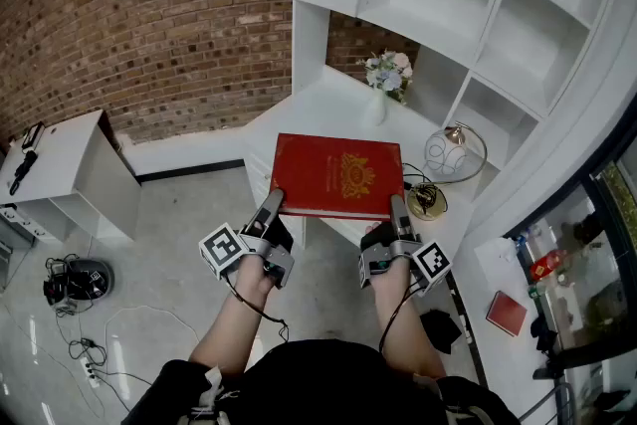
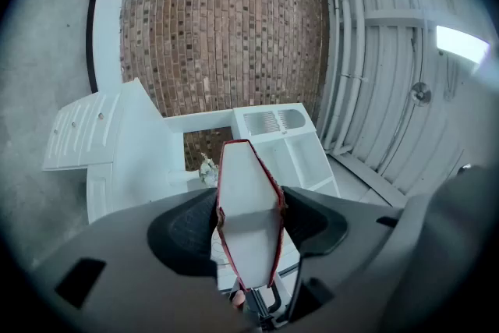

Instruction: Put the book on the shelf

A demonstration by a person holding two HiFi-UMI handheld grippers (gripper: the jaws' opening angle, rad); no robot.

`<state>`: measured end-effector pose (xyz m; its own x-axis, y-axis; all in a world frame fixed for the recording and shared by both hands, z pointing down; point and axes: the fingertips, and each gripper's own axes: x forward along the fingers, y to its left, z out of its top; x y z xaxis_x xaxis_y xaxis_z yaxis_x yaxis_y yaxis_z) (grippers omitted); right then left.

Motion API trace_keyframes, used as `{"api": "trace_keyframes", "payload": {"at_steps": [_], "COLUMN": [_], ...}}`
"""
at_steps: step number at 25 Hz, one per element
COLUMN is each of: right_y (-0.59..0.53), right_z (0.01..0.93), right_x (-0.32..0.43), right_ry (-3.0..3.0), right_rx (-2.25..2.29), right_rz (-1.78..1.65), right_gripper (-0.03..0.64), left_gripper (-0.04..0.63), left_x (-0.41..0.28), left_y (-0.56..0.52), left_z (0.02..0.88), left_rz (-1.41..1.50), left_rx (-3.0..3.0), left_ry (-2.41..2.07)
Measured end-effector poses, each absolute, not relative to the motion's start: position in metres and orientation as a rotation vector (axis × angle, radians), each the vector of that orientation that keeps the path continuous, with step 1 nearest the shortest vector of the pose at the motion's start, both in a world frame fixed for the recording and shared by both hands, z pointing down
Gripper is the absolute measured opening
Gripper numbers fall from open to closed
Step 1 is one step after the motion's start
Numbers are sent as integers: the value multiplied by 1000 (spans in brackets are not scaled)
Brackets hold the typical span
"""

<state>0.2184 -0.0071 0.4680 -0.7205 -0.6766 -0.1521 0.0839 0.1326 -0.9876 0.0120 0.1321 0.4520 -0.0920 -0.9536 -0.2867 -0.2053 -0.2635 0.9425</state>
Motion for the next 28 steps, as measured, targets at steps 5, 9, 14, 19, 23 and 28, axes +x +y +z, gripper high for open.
{"api": "trace_keyframes", "payload": {"at_steps": [5,9,14,19,23,28], "right_y": [0,10,33,63,76,80], "right_z": [472,473,473,474,479,482], "right_x": [220,223,219,214,212,205], "right_ry": [1807,1787,1783,1794,1798,1806], "right_rx": [-575,-586,-585,-587,-597,-584], "right_rz": [-1654,-1649,-1639,-1624,-1627,-1616], "right_gripper": [258,258,258,258,258,258], "left_gripper": [262,261,262,262,262,262], "left_x": [12,13,10,4,3,-5], "left_y": [138,146,167,197,208,214], "left_z": [459,461,456,463,463,475], "left_rz": [-1381,-1362,-1383,-1371,-1387,-1365], "left_rx": [1496,1508,1528,1523,1529,1510], "left_ry": [-1316,-1315,-1280,-1286,-1257,-1270]}}
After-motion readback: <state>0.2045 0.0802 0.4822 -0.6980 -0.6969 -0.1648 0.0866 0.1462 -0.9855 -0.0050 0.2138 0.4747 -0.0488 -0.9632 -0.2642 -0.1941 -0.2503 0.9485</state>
